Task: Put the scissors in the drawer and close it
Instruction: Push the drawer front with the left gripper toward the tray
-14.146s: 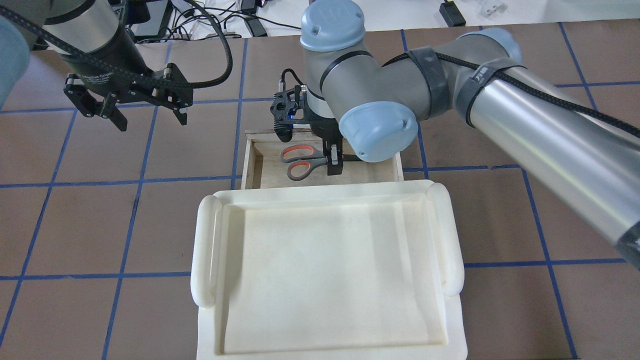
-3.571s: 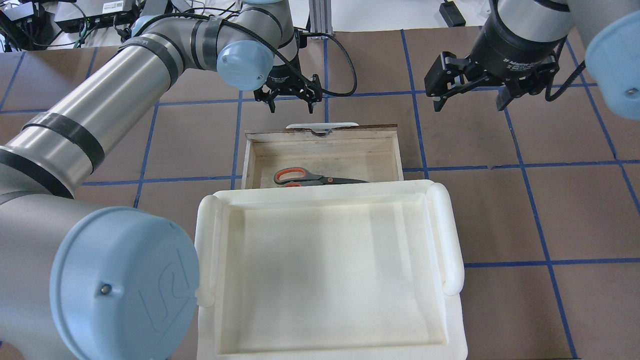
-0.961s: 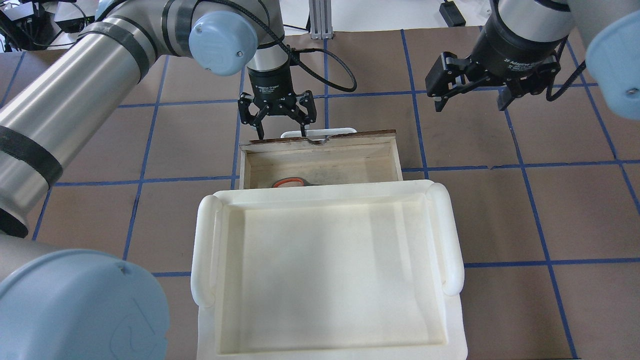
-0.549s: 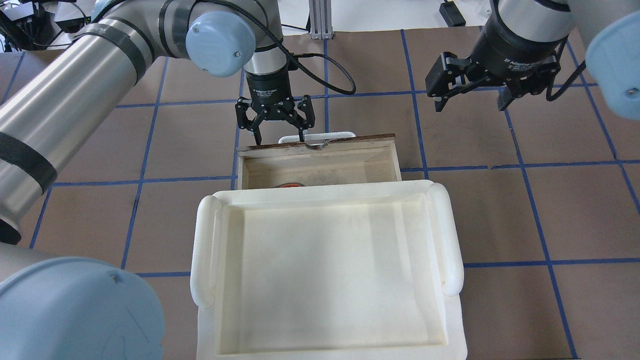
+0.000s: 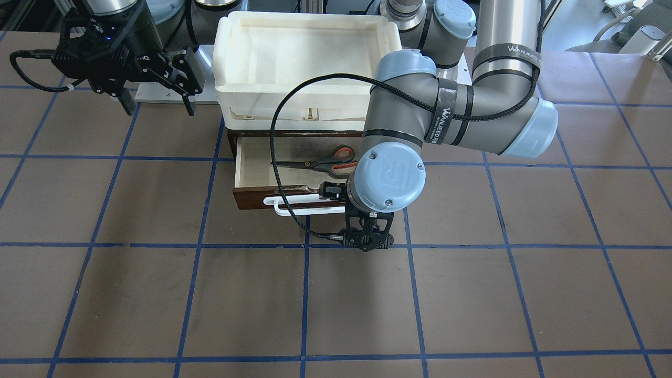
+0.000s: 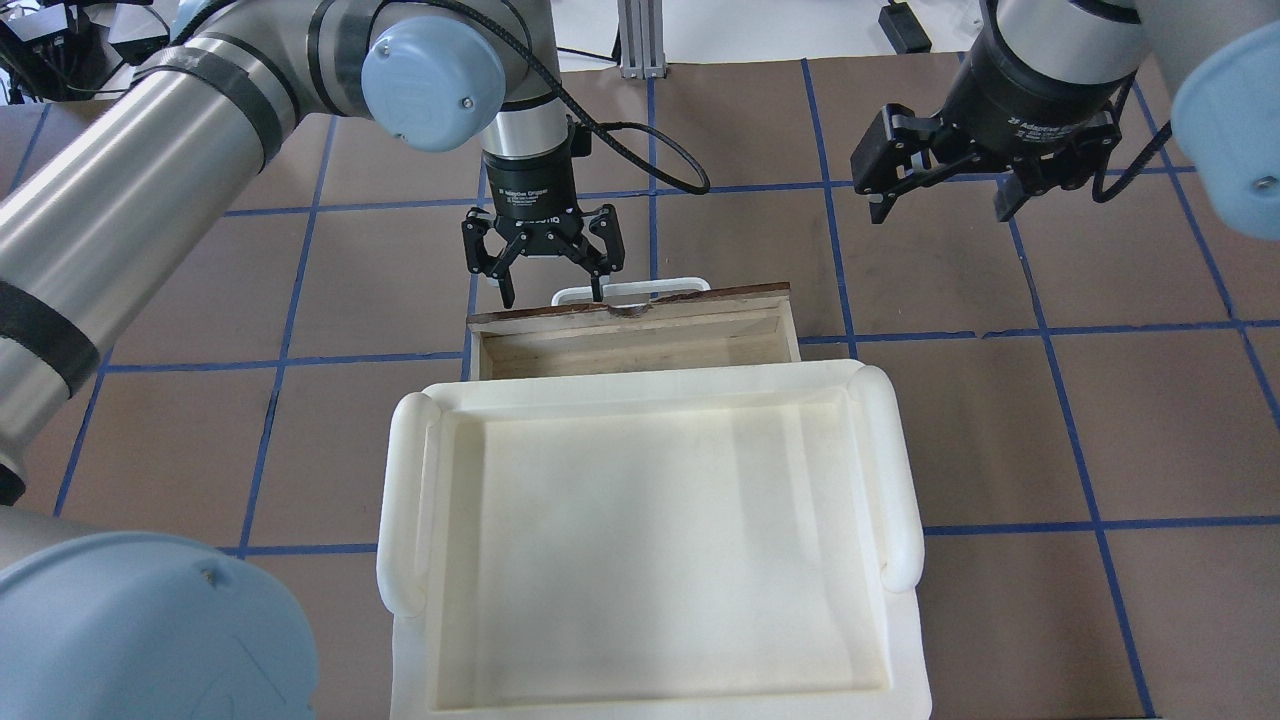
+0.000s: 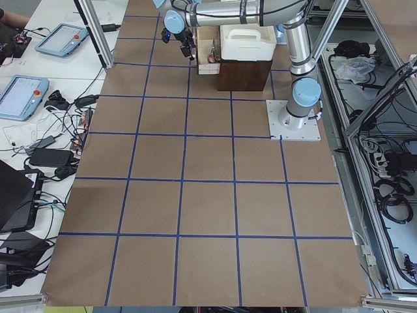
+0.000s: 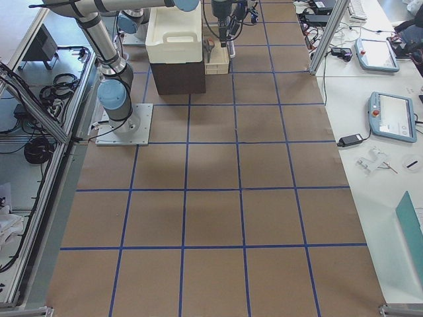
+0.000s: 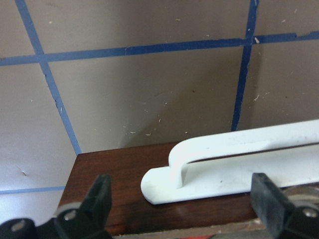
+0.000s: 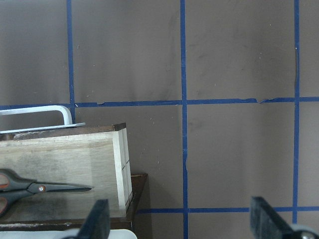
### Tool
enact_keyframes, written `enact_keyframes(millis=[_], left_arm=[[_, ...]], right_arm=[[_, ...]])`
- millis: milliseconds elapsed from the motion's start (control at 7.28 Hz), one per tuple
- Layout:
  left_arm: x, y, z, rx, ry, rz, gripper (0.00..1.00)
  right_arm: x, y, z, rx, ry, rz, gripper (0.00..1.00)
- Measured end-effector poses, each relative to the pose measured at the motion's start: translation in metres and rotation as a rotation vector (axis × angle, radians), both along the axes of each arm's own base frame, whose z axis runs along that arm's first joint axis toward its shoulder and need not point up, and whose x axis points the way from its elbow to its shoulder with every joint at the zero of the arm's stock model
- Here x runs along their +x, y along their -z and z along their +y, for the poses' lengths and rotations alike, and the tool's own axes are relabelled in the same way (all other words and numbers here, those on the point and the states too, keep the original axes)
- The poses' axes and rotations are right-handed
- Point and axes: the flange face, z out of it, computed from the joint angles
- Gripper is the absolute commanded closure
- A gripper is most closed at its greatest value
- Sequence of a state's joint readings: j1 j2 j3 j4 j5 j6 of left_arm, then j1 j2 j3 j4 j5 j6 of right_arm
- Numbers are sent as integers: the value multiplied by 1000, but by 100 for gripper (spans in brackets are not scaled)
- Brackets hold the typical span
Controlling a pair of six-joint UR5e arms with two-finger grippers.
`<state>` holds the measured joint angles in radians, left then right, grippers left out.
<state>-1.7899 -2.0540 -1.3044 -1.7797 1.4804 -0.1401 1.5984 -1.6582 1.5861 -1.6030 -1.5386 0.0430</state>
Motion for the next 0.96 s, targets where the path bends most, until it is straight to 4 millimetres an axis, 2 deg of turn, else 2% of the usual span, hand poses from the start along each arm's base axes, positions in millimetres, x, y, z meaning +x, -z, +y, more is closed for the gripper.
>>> enact_keyframes(millis=[549,687,961], left_arm=[[3,-8,10,39,-4,-10,0],[3,-8,7,29,-8,-7,0],[-3,-4,-13,-70,-29,20,0]], right_arm=[[0,0,0,0,0,0,0],[0,0,0,0,0,-1,0],[0,0,0,0,0,-1,0]])
